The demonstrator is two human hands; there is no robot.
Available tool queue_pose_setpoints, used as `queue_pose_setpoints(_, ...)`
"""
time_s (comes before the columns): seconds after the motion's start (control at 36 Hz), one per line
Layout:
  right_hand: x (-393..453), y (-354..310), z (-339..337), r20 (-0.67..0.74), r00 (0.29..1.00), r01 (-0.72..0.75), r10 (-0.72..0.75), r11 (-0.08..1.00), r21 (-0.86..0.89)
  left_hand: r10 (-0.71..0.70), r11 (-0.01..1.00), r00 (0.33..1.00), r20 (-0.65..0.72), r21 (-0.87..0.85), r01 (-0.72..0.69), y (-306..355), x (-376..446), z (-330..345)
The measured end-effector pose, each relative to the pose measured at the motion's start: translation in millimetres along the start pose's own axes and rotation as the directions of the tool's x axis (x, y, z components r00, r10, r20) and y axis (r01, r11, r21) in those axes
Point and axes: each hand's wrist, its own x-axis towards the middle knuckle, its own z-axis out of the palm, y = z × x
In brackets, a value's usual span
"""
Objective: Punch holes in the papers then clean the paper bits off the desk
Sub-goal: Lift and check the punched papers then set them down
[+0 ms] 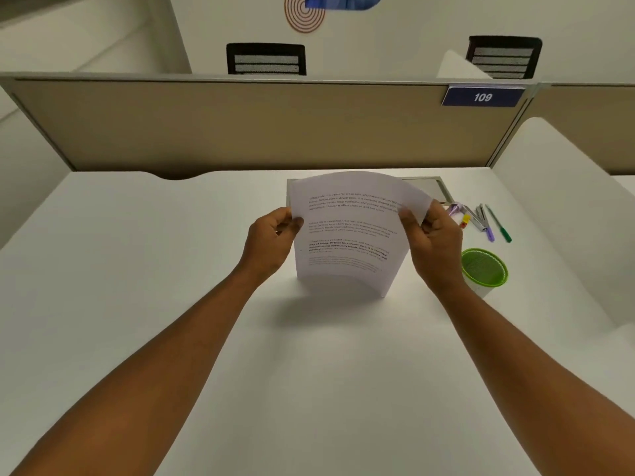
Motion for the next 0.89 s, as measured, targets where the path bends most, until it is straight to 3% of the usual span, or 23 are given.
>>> queue_pose_setpoints(0.19,-19.7,36.0,6.7,0.072,0.988,-0.128,0.139,0.983,-0.132,-0.108,0.994,0.993,0.045,0.005,0.108,-15.1,-1.4,13.8)
queue_pose_setpoints(0.44,-11.6,32.1,-1.3,0.004,0.994,-0.105,0.106,0.987,-0.119,-0.015,1.0,0.999,-0.041,0.0,0.015,-9.0,-4.5,18.6)
queue_pose_setpoints(0.89,-15.0,42.5,5.8,-0.027,0.991,-0.137,0.135,0.986,-0.095,-0.03,0.999,0.996,-0.087,-0.033,0.028,-17.6,-2.0,39.0)
